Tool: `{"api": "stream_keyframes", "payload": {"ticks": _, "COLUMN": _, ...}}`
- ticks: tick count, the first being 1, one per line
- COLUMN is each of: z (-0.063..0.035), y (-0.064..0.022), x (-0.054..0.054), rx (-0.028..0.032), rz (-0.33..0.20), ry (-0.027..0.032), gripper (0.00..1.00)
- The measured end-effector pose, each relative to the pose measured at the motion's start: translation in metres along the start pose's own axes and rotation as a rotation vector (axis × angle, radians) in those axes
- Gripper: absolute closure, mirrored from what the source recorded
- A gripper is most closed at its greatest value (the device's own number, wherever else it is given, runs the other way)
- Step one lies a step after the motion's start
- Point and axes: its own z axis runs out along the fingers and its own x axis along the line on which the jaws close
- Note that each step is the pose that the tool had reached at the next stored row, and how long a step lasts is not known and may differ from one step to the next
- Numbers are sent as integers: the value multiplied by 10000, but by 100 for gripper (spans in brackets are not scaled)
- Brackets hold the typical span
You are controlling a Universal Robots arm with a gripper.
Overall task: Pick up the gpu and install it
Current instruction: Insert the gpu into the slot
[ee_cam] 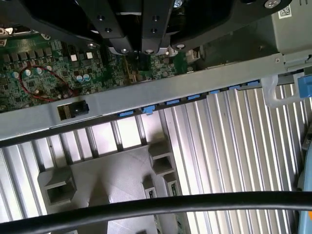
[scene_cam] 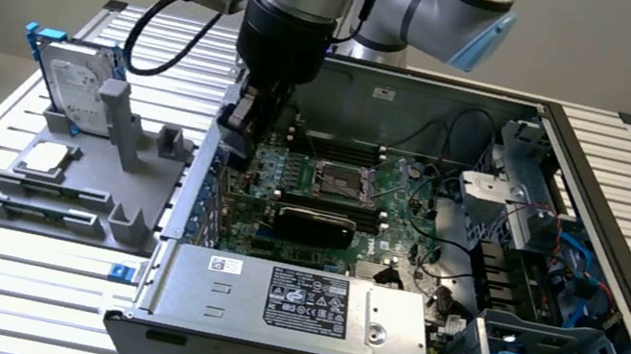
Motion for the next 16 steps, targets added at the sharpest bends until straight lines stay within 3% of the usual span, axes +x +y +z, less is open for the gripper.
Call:
{"api": "stream_keyframes", "payload": {"ticks": 5, "z": -51, "y": -184, "x": -17, "rx": 0, "rz": -32, "ry": -20, "gripper": 87}}
{"api": "stream_keyframes", "payload": {"ticks": 10, "z": -106, "y": -327, "x": -26, "rx": 10, "rz": -92, "ry": -77, "gripper": 87}}
{"api": "stream_keyframes", "payload": {"ticks": 16, "z": -167, "y": -476, "x": -36, "rx": 107, "rz": -122, "ry": -169, "gripper": 87}}
